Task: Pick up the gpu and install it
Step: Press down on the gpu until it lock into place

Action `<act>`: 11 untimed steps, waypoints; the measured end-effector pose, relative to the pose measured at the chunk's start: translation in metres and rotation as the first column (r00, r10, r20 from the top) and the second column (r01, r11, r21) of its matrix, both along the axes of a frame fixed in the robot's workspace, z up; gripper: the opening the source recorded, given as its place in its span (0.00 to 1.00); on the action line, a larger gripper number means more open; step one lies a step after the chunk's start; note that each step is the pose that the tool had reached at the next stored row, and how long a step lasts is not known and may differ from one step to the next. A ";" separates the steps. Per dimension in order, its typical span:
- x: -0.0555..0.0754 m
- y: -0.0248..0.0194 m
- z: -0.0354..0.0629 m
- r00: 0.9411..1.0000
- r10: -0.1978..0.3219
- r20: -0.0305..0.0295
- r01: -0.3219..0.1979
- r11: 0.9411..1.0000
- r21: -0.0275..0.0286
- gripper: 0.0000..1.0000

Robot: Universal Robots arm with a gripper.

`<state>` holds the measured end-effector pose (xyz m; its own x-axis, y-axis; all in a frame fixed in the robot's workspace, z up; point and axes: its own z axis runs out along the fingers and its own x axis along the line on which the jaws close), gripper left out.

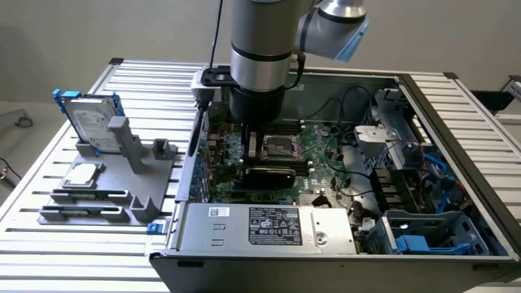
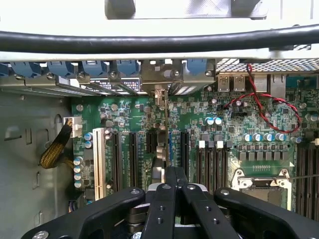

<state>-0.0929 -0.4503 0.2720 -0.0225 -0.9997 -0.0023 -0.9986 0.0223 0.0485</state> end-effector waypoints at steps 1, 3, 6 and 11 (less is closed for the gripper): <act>0.000 0.0000 -0.0003 1.000 0.000 0.000 0.000 1.000 0.000 0.11; 0.000 0.0000 -0.0010 1.000 0.000 0.000 0.000 1.000 0.000 0.11; 0.000 -0.0001 -0.0020 1.000 0.000 0.000 0.000 1.000 0.000 0.11; 0.000 -0.0001 -0.0037 1.000 0.000 0.000 0.000 1.000 0.000 0.11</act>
